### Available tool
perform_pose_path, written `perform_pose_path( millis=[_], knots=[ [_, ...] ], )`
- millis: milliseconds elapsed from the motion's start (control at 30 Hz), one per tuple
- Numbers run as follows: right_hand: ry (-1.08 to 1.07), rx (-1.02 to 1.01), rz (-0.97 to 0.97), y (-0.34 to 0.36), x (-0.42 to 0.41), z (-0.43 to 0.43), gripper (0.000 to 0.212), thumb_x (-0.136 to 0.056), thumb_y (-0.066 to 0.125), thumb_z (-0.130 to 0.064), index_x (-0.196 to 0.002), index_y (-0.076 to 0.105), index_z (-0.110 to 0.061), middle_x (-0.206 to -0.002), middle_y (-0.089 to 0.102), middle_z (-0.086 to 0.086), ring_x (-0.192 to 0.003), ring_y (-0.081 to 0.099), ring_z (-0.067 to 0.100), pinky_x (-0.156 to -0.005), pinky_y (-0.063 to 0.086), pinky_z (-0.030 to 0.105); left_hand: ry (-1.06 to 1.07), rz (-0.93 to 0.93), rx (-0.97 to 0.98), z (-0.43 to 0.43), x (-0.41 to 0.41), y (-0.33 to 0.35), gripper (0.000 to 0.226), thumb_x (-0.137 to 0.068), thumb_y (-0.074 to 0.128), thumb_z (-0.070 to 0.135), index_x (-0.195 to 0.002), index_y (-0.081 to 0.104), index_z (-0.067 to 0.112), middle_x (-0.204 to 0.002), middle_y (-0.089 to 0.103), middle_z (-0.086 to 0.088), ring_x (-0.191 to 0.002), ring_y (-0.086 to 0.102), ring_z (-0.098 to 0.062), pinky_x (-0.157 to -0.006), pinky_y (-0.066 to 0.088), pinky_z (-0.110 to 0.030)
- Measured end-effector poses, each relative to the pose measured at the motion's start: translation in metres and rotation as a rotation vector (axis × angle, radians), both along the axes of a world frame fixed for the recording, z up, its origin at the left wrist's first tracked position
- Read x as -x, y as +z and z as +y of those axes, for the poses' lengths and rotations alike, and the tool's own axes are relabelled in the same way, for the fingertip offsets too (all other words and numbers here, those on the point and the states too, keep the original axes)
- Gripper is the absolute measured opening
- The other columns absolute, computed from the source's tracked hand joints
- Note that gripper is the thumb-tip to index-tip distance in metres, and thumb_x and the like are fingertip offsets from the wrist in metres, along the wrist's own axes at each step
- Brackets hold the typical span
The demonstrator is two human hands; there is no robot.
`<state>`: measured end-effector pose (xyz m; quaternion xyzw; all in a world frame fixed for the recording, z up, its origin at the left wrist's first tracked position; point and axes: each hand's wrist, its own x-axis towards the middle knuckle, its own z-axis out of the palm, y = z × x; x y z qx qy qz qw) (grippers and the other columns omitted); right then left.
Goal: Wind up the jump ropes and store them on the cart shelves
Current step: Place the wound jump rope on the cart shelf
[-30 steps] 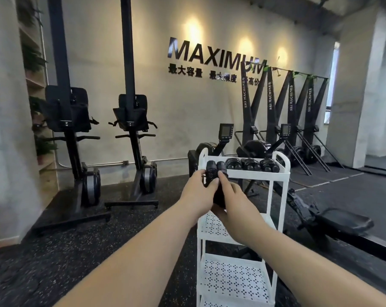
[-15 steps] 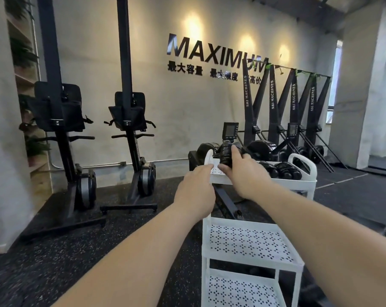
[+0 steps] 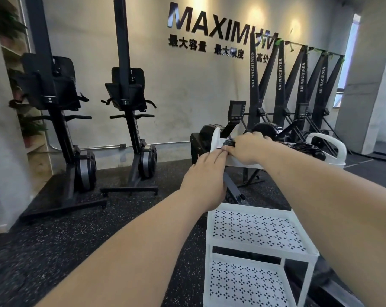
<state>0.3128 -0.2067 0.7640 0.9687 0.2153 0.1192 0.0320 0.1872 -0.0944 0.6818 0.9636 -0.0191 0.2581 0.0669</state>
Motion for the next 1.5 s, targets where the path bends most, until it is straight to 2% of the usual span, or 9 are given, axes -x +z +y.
perform_pose_path(
  millis=[100, 233, 333, 600, 733, 867, 1067, 1333, 1500],
  knots=[
    [0.040, 0.064, 0.006, -0.003, 0.003, -0.001, 0.084, -0.087, 0.007, -0.073, -0.145, 0.057, -0.038, -0.136, 0.060, 0.003, -0.129, 0.053, 0.039, -0.112, 0.037, 0.065, -0.015, 0.024, -0.001, 0.002, 0.003, 0.004, 0.083, -0.099, 0.061, 0.014, -0.170, 0.018, 0.017, -0.175, 0.020, 0.002, -0.159, 0.021, -0.024, -0.126, 0.033, -0.047],
    [0.052, 0.048, 0.007, -0.001, 0.025, -0.008, 0.041, -0.113, 0.031, -0.045, -0.149, 0.049, -0.036, -0.143, 0.056, 0.009, -0.134, 0.050, 0.044, -0.114, 0.039, 0.061, -0.010, 0.065, -0.009, 0.003, 0.012, 0.014, 0.082, -0.100, 0.058, 0.015, -0.170, 0.016, 0.021, -0.177, 0.015, 0.005, -0.160, 0.020, -0.024, -0.125, 0.033, -0.048],
    [0.051, 0.034, -0.015, 0.003, 0.042, -0.011, 0.041, -0.113, 0.041, -0.036, -0.153, 0.045, -0.032, -0.145, 0.052, 0.013, -0.138, 0.046, 0.043, -0.116, 0.037, 0.061, 0.007, 0.073, -0.012, 0.004, 0.026, 0.024, 0.080, -0.101, 0.055, 0.014, -0.170, 0.016, 0.022, -0.178, 0.013, 0.007, -0.160, 0.019, -0.023, -0.126, 0.032, -0.046],
    [0.170, -0.086, -0.096, 0.009, 0.110, -0.012, 0.058, -0.108, 0.034, -0.060, -0.149, 0.049, -0.021, -0.147, 0.055, 0.014, -0.138, 0.046, 0.040, -0.114, 0.038, 0.058, 0.139, 0.119, 0.002, 0.009, 0.099, 0.041, 0.073, -0.105, 0.054, 0.024, -0.169, 0.019, 0.019, -0.177, 0.017, 0.000, -0.161, 0.020, -0.028, -0.128, 0.027, -0.051],
    [0.251, -0.045, -0.103, -0.006, 0.155, -0.001, 0.050, -0.107, 0.045, -0.048, -0.151, 0.047, -0.023, -0.150, 0.053, 0.013, -0.141, 0.044, 0.039, -0.117, 0.036, 0.059, 0.221, 0.145, -0.007, 0.011, 0.154, 0.037, 0.075, -0.105, 0.057, 0.026, -0.169, 0.019, 0.016, -0.175, 0.020, -0.004, -0.159, 0.023, -0.032, -0.127, 0.030, -0.052],
    [0.363, -0.035, -0.065, -0.027, 0.218, 0.009, 0.053, -0.109, 0.039, -0.052, -0.153, 0.045, -0.022, -0.154, 0.050, 0.011, -0.146, 0.040, 0.037, -0.118, 0.033, 0.058, 0.304, 0.180, 0.004, 0.015, 0.215, 0.024, 0.076, -0.105, 0.057, 0.027, -0.169, 0.018, 0.016, -0.174, 0.021, -0.004, -0.156, 0.026, -0.034, -0.124, 0.033, -0.052],
    [0.530, 0.002, -0.001, -0.067, 0.305, 0.029, 0.057, -0.109, 0.043, -0.046, -0.163, 0.034, -0.030, -0.164, 0.041, 0.007, -0.152, 0.033, 0.035, -0.124, 0.030, 0.057, 0.397, 0.231, 0.010, 0.026, 0.309, -0.011, 0.076, -0.104, 0.058, 0.032, -0.168, 0.021, 0.017, -0.172, 0.025, -0.005, -0.153, 0.032, -0.034, -0.121, 0.036, -0.054],
    [0.667, 0.061, 0.101, -0.130, 0.397, 0.078, 0.064, -0.108, 0.043, -0.056, -0.165, 0.030, -0.030, -0.167, 0.038, 0.006, -0.154, 0.032, 0.035, -0.124, 0.032, 0.056, 0.565, 0.353, 0.034, 0.065, 0.421, -0.070, 0.075, -0.105, 0.055, 0.033, -0.169, 0.020, 0.017, -0.174, 0.022, -0.005, -0.155, 0.030, -0.034, -0.122, 0.035, -0.053],
    [0.723, 0.104, 0.196, -0.176, 0.437, 0.112, 0.065, -0.108, 0.045, -0.055, -0.166, 0.029, -0.030, -0.168, 0.036, 0.006, -0.155, 0.030, 0.034, -0.125, 0.030, 0.055, 0.646, 0.410, 0.090, 0.096, 0.469, -0.111, 0.073, -0.106, 0.054, 0.034, -0.168, 0.022, 0.017, -0.174, 0.023, -0.005, -0.153, 0.032, -0.035, -0.120, 0.037, -0.054]
  ],
)
